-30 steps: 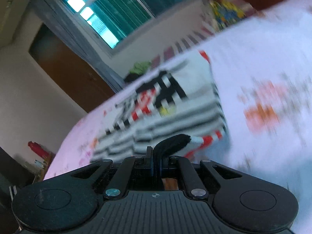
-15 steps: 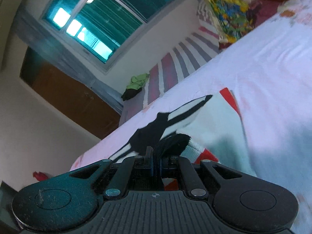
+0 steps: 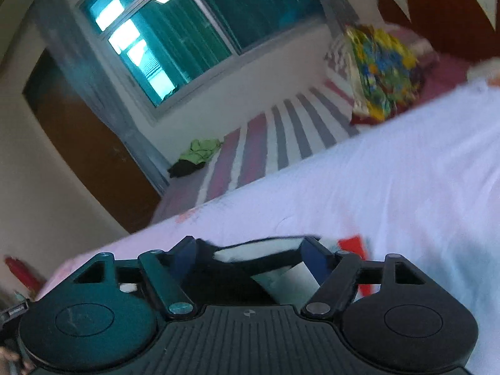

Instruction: Fold small clothes

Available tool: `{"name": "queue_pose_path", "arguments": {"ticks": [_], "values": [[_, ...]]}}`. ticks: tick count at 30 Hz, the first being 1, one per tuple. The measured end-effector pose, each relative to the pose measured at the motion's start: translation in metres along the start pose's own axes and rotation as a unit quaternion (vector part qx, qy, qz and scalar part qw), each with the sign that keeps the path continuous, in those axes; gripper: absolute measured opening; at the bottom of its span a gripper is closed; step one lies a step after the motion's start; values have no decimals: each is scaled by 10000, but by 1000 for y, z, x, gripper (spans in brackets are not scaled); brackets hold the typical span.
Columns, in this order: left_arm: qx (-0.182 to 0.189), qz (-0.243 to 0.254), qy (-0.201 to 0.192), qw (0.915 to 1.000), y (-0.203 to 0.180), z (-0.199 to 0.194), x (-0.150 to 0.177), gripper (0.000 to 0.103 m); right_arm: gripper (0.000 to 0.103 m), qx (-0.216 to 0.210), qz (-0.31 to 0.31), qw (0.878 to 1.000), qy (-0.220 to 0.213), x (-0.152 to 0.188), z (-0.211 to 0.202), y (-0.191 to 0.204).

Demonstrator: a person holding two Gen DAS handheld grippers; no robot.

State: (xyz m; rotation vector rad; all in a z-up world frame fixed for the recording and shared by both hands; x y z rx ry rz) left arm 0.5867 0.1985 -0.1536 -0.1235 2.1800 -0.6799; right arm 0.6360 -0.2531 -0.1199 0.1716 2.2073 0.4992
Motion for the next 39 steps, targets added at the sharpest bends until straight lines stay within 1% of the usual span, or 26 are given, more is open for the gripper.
{"name": "queue_pose_path", "arguments": {"ticks": [1,4,6,8,9,10,11,12,13,15,16,17,18,22,24,26,28,29,30,31,32,33,34,37,38,39], "values": [[-87,250,168,9995,-3,5,3,61,74,-54,-151,9999,62,2,4,4],[-262,734,390,9962,-10,14,6,60,70,37,-789,9966,226,11,11,13],[-546,1123,583,9905,-12,26,6,63,70,135,-1091,9932,394,21,19,18],[-931,1704,600,9791,-20,31,7,74,70,393,-1496,9867,501,36,35,25],[-975,1919,639,9745,-23,34,10,73,67,511,-1662,9832,558,42,43,27],[-922,2028,744,9720,-27,38,12,64,54,594,-1797,9800,621,50,52,28],[-909,2114,883,9692,-29,42,17,46,47,668,-1910,9772,640,56,56,28],[-899,2128,926,9685,-32,43,18,44,35,746,-2026,9746,590,59,59,29],[-885,2130,923,9686,-35,44,19,36,22,733,-2065,9739,589,63,66,30],[-843,2078,961,9698,-39,46,18,25,17,715,-2050,9742,618,68,71,31],[-827,2085,920,9702,-41,48,17,8,13,718,-2101,9732,593,68,71,32],[-785,2110,855,9706,-43,46,15,6,11,727,-2149,9727,496,67,70,34],[-778,2148,711,9710,-47,42,13,6,1,727,-2157,9733,307,65,64,35],[-663,2155,-194,9741,-59,16,-1,6,1,601,-1923,9784,-452,41,37,42],[-705,2028,-370,9760,-56,15,-6,6,1,637,-1891,9779,-617,35,36,44],[-816,1911,-310,9777,-48,23,-7,6,1,742,-1889,9780,-480,35,47,45],[-980,1808,178,9785,-37,45,0,8,1,1013,-1950,9753,-205,43,65,38],[-1107,1713,597,9772,-28,61,10,17,1,1204,-2040,9715,38,51,78,33],[-1170,1744,502,9764,-27,62,11,24,1,1359,-2121,9669,400,63,92,27],[-1323,1693,500,9754,-26,62,10,57,7,1344,-2019,9698,269,63,90,28],[-1589,1670,476,9719,-25,58,8,94,20,1349,-1930,9717,206,59,85,29],[-1698,1756,350,9691,-28,50,6,92,83,1335,-1840,9737,131,56,77,30],[-1655,1915,179,9673,-35,39,5,93,102,1396,-1799,9736,-170,52,63,32],[-1738,1865,-159,9668,-51,4,12,94,103,1209,-1926,9721,-577,51,32,44],[-1859,2004,-333,9613,-59,-8,16,94,103,1144,-1921,9730,-570,53,26,47],[-2073,2354,-578,9478,-70,-21,20,94,103,1127,-1924,9728,-627,55,19,49]]}}
Point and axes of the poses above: each gripper's, at about its wrist camera, not at the fingertips, and z roughly the way its jaws point, y to its left, x to its underside, the point moved 9 cm from there along z, roughly the way its jaws point, and after that the axes turned 12 degrees about x, right-handed, at the moved point
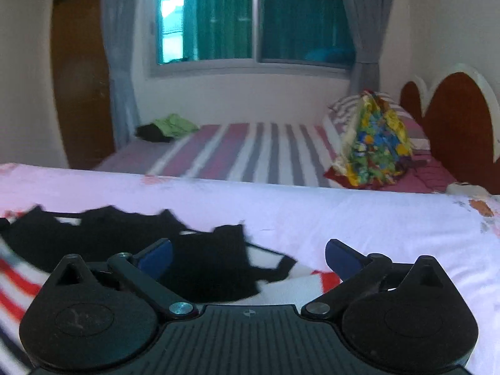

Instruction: Fold small clothes

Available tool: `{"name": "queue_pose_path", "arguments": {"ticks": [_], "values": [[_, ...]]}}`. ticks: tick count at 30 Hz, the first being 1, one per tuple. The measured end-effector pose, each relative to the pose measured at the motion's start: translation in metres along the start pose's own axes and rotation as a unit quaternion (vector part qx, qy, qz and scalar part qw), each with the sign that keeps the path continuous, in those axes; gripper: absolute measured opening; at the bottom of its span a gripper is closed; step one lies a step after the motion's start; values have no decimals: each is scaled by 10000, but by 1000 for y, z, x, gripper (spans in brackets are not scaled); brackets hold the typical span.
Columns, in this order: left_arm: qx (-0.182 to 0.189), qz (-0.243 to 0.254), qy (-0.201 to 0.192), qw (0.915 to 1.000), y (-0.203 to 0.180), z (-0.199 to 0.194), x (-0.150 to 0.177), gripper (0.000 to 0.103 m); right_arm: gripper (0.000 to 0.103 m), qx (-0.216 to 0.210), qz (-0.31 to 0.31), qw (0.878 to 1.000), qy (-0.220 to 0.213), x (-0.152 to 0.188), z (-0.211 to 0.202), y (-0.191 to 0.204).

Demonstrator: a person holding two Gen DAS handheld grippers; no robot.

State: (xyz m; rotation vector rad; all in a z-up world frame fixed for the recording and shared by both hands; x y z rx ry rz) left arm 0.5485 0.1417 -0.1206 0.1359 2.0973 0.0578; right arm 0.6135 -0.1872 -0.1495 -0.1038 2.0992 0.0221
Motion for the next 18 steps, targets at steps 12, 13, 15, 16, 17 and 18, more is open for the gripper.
{"name": "queue_pose_path", "arguments": {"ticks": [12,13,15,16,17,18], "values": [[469,369,-122,9981,-68,-65,31,94,103,-106,-197,9997,59,46,-76,28],[555,292,-66,9980,-70,-67,34,94,103,-119,-232,9996,96,51,-81,32],[615,183,-36,9979,-75,-70,39,94,103,-112,-286,9995,89,59,-92,39],[681,126,-28,9976,-78,-72,41,94,102,-141,-319,9993,115,63,-96,44],[744,63,-18,9972,-80,-71,44,94,102,-205,-337,9991,135,66,-98,48],[856,19,6,9963,-86,-73,46,94,84,-290,-378,9988,130,70,-103,56]]}}
Point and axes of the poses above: each gripper's, at about its wrist camera, not at the fingertips, and z roughly the way its jaws point, y to its left, x to its underside, the point moved 9 cm from there along z, roughly the way its jaws point, and after that the axes turned 12 degrees about x, right-handed, at the moved point
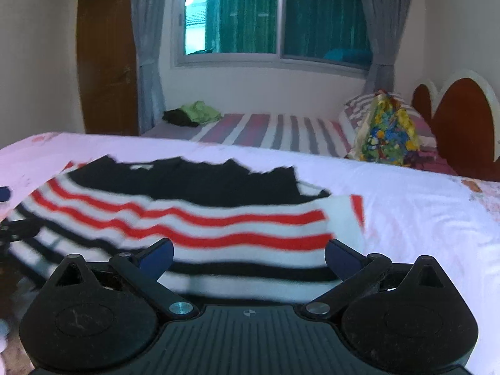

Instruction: Fold small clothes

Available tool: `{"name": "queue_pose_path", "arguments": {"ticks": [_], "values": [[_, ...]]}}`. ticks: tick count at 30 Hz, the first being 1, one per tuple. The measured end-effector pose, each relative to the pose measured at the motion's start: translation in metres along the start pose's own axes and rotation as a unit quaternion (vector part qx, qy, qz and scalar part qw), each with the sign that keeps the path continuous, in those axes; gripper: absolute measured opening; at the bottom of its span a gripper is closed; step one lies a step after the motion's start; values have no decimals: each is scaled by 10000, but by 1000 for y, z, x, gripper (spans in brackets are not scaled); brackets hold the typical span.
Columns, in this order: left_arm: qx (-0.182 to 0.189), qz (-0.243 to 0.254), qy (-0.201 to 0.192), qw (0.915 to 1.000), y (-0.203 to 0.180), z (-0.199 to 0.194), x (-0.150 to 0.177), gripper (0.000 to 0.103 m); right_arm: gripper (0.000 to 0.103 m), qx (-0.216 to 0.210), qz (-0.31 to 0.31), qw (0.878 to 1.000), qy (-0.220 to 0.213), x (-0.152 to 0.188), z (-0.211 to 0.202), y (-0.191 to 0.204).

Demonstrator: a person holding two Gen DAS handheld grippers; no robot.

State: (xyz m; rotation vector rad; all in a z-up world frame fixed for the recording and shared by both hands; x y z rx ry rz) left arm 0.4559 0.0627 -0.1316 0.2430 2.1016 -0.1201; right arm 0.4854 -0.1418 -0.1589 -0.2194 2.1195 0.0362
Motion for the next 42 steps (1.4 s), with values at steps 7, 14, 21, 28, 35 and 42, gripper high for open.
{"name": "queue_pose_path", "arguments": {"ticks": [7,14,21,28,35,42], "values": [[139,13,358,9993,-33,23,20,94,68,-340,-455,9975,426,22,14,56],[-210,-409,581,9973,38,5,49,98,79,798,-379,9949,477,40,14,-22],[-459,-232,629,9967,36,0,39,98,87,863,-121,9950,483,34,10,-46],[-299,97,492,9983,-2,-9,26,98,87,589,-263,9979,-82,9,-13,-15],[-28,-419,813,9958,9,13,49,100,87,554,-199,9967,553,44,18,-16],[14,-450,905,9949,8,15,49,102,88,533,-130,9962,678,42,22,-18]]}}
Point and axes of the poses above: each gripper's, at about its wrist camera, not at the fingertips, and z roughly the way its jaws point, y to its left, x to its underside, the point moved 9 cm from there along z, roughly the way its jaws point, and after that the axes turned 12 degrees about x, right-handed, at the moved point
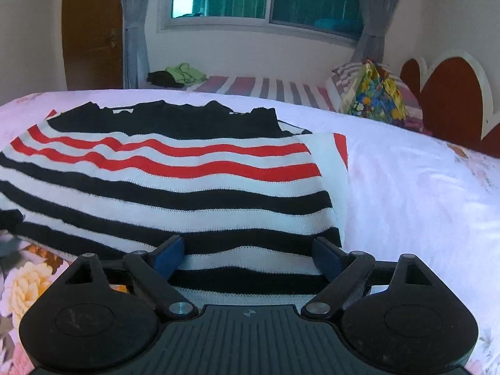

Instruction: Fold small clothes

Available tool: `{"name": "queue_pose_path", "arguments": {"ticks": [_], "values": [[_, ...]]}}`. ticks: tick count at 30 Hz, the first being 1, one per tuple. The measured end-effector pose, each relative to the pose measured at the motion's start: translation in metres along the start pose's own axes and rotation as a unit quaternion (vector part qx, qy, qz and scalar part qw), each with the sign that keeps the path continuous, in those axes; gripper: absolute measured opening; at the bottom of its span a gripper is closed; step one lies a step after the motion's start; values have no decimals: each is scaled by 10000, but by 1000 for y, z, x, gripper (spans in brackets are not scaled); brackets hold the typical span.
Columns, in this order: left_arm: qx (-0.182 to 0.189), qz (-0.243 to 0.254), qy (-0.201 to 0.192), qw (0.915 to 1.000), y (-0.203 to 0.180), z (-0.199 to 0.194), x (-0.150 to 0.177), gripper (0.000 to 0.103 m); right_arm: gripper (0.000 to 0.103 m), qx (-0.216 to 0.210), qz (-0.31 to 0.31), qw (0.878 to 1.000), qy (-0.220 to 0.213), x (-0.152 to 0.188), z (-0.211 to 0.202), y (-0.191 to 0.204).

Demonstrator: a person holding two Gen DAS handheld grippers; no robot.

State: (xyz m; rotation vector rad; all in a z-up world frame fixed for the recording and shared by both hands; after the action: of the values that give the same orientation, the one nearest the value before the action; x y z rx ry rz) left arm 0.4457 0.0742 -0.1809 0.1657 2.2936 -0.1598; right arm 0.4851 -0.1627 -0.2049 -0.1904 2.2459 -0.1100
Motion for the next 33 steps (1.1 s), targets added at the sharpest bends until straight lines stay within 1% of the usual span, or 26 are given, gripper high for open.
{"name": "queue_pose_path", "arguments": {"ticks": [5,8,10,13,15,17,18,19,20,21,23,25,26,28,29,30,31,32,33], "values": [[-54,76,104,9999,-3,-4,-5,101,88,14,-84,9999,106,-3,-3,-1],[-97,162,137,9997,-4,-4,-4,101,88,10,33,10000,59,-5,-9,-3],[-88,150,127,9998,-3,-3,-1,102,88,13,8,9998,209,1,-6,-2],[-100,133,170,9997,-3,-6,-4,101,87,33,91,9998,187,-3,-12,-3],[-129,197,161,9996,-4,-9,-5,101,87,-78,258,9996,2,-11,-23,-4],[-131,203,171,9996,-4,-8,-3,101,87,-89,151,9998,-46,-13,-25,0],[-136,184,186,9996,-3,-6,-2,102,85,-93,37,9999,53,-11,-21,4],[-128,163,174,9996,-3,-5,-1,102,73,-52,-84,9996,252,-5,-14,7],[-116,141,162,9997,-2,-4,-1,102,73,-28,-130,9994,318,-2,-10,8],[-103,129,148,9998,-2,-4,0,102,73,-33,-114,9996,265,-2,-10,8],[-80,120,153,9998,-1,-5,0,102,73,-28,-95,9995,308,-5,-13,7],[-106,132,202,9997,-2,-11,-1,100,70,-122,76,9997,180,-11,-22,3],[-144,170,160,9996,-3,-17,-2,100,69,-205,166,9996,96,-14,-28,1],[-212,108,-64,9997,-4,-33,-3,100,58,-274,231,9993,40,-17,-37,0],[-155,-66,-181,9997,-4,-41,-2,100,55,-317,261,9992,15,-19,-41,-1],[-54,-345,-409,9986,-2,-51,-2,100,52,-362,305,9989,-18,-21,-45,-1],[-48,-613,-657,9959,0,-61,-1,101,52,-390,353,9986,-43,-24,-48,-1],[-137,-809,-854,9930,2,-69,0,100,52,-418,395,9983,-61,-26,-50,0],[-184,-860,-889,9922,2,-73,1,101,52,-451,415,9981,-70,-28,-53,3]]}}
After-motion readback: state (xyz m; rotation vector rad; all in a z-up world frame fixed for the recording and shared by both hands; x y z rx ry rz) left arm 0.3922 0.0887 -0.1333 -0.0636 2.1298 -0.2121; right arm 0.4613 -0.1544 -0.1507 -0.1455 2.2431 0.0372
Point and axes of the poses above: each gripper's, at about its wrist camera, not at the fingertips, and z roughly the way its jaws point, y to its left, x to its underside, the point moved 9 cm from there along z, roughly the way its jaws point, and after that the axes turned 12 degrees about x, right-handed, at the moved point
